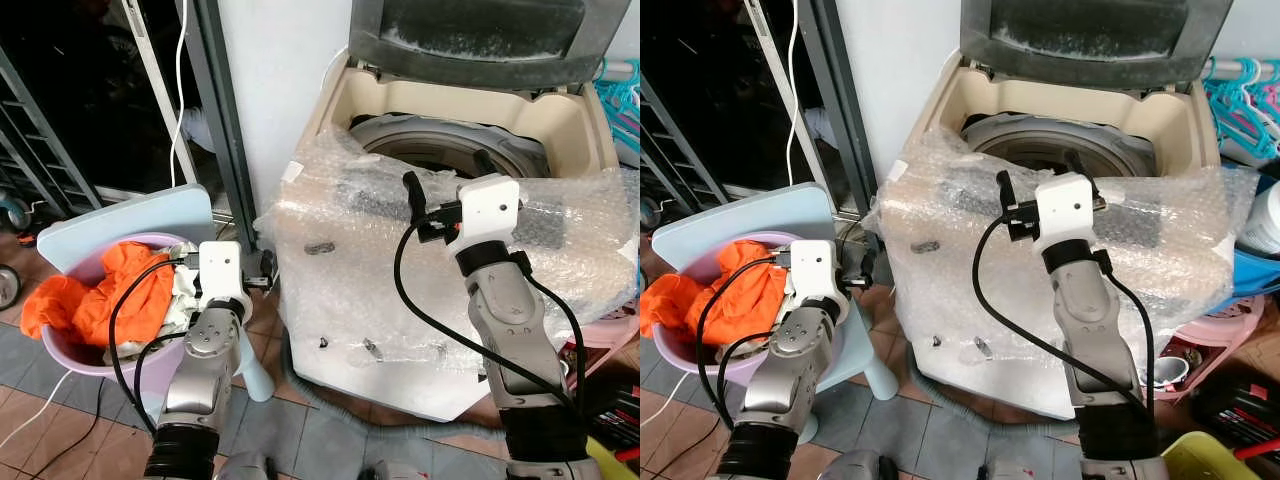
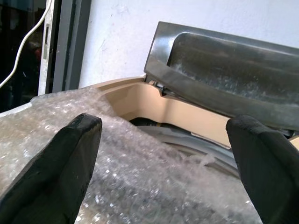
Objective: Clothes washing
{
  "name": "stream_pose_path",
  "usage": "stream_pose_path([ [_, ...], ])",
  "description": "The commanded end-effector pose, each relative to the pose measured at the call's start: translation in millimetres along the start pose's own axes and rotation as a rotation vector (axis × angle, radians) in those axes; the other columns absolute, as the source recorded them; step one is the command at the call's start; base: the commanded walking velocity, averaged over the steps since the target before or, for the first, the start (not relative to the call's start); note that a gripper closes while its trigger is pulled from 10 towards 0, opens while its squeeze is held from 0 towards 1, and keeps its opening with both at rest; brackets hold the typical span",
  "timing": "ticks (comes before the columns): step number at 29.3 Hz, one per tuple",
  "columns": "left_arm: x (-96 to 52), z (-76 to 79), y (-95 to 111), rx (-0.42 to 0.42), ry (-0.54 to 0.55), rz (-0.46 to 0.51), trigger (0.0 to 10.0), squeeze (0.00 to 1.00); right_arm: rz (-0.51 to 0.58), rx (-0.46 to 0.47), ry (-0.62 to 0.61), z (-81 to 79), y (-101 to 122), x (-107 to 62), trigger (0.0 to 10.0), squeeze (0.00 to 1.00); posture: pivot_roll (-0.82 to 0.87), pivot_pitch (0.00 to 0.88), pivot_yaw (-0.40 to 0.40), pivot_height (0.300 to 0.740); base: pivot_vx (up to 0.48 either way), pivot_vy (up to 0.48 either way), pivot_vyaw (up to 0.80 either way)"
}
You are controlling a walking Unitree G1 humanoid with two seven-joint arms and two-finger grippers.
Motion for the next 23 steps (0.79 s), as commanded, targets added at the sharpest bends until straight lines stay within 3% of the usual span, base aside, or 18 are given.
stream_pose_path([
  [1,1.3,-2.5,1.1,0.004,0.013,0.000,10.0,0.00,0.011,0.012,0.017,-5.9,5.4,-0.1,10.0,1.00,-0.08,0.000,0.019,0.740,0.000,0.480,0.00],
  [8,-2.4,-3.9,1.5,0.011,0.011,-0.003,10.0,0.00,-0.071,0.085,0.031,-9.7,-12.3,-14.1,10.0,1.00,-0.08,0.000,0.025,0.740,0.000,0.480,0.00],
  [9,-3.4,-4.5,1.5,0.011,0.010,-0.003,10.0,0.00,-0.078,0.088,0.023,-8.2,-14.2,-15.9,10.0,0.90,-0.08,0.000,0.025,0.740,0.000,0.480,0.00],
  [10,-4.9,-5.7,1.1,0.011,0.010,-0.004,10.0,0.00,-0.085,0.078,0.010,-5.8,-16.3,-18.0,10.0,0.27,-0.07,0.000,0.031,0.740,0.000,0.480,0.00],
  [11,-8.4,-8.3,0.2,0.010,0.011,-0.006,10.0,0.00,-0.100,0.067,-0.007,-1.7,-20.6,-22.5,10.0,0.00,-0.07,0.000,0.033,0.740,0.000,0.480,0.00],
  [17,-37.5,-22.9,-11.8,0.037,0.007,-0.018,10.0,0.00,-0.213,0.055,-0.100,24.2,-47.1,-48.6,10.0,0.00,-0.06,0.000,0.037,0.740,0.000,0.154,0.00],
  [23,-58.8,-39.7,-22.8,0.160,-0.065,-0.005,10.0,0.00,-0.312,0.091,-0.160,39.1,-65.0,-67.4,10.0,0.00,-0.04,0.000,0.026,0.740,0.000,0.000,0.00],
])
Point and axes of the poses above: a point about 5 cm out from each wrist's last joint towards the gripper, its own x axis pointing out of the wrist towards the gripper, its own y axis along the axis of the wrist's last joint, z = x × y, the point moved 5 cm from there along x, pointing out of the wrist towards the gripper, and after that the axes turned 13 degrees about x, right-handed, at the moved point
